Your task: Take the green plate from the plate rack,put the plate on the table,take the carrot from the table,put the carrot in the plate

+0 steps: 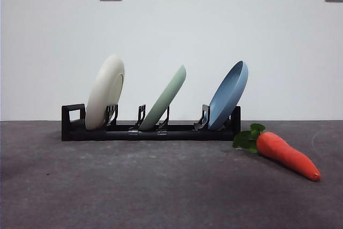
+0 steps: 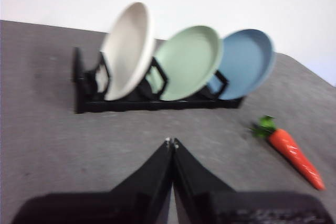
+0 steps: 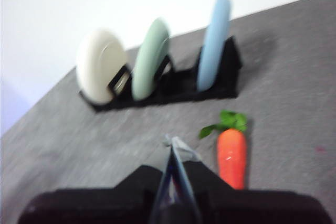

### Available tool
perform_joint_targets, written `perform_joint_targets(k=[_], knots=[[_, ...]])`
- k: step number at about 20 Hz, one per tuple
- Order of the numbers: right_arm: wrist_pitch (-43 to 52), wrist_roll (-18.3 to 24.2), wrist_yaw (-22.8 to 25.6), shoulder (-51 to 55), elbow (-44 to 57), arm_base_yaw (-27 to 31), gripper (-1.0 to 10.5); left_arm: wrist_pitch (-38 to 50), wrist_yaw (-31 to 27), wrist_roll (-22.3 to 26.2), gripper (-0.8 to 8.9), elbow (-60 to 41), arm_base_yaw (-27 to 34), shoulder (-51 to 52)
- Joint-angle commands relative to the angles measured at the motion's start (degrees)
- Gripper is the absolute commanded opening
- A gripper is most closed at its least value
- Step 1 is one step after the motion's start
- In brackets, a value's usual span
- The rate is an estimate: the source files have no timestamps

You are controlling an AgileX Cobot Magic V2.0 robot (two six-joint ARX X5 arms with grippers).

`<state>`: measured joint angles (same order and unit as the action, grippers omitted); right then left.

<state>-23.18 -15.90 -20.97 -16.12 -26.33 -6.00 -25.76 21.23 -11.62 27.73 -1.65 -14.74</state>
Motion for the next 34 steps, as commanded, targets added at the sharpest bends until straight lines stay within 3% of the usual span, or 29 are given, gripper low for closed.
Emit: perform_joint_targets(k=[1,10,14,17,18,19,20,21,22,23,29,34], knots=[[-4.63,6.64,-2.01,-4.59,-4.9,-0.11,-0.1,-1.64,3.41,2.97,-0.06,3.56,0.13,-3.15],[-25.9,22.25,-9.25,-19.61,-22.05,-0.13,-0.1,-12.66,13.62,11.91,-0.06,13.62,0.13,-11.43],[-35.5,26.93,-9.11,-24.0,-27.93,-0.17,-0.1,-18.56,15.08,15.15,-0.06,15.8,0.13,-12.5],[-36.04,26.91,-9.03,-24.5,-28.37,-0.17,0.1,-20.2,15.06,15.12,0.06,15.8,0.13,-12.5],[-36.04,26.88,-9.03,-24.48,-28.37,-0.17,0.1,-20.2,14.91,14.99,0.65,15.8,0.13,-12.5],[-36.04,26.82,-9.03,-24.5,-28.37,-0.17,0.8,-20.17,14.86,14.47,2.47,15.82,0.13,-12.5],[-36.04,26.21,-9.03,-24.5,-28.37,-0.17,2.2,-20.17,14.86,14.16,4.69,15.82,0.13,-12.5],[-36.06,25.33,-9.01,-24.48,-28.37,-0.17,4.4,-20.13,14.88,14.19,6.51,15.82,0.13,-12.5],[-36.09,24.61,-8.96,-24.5,-28.37,-0.17,6.2,-20.09,14.91,14.19,6.6,15.82,0.13,-12.5],[-36.09,23.8,-8.98,-24.5,-28.37,-0.17,6.6,-19.85,14.91,14.19,6.6,15.82,0.13,-12.61],[-36.11,23.23,-9.01,-24.5,-28.37,-0.17,6.6,-14.75,15.08,14.16,6.6,18.05,-1.2,-18.27],[-36.09,23.23,-8.96,-24.5,-28.37,-0.17,6.6,-7.23,11.21,13.88,6.59,26.29,-9.49,-30.36]])
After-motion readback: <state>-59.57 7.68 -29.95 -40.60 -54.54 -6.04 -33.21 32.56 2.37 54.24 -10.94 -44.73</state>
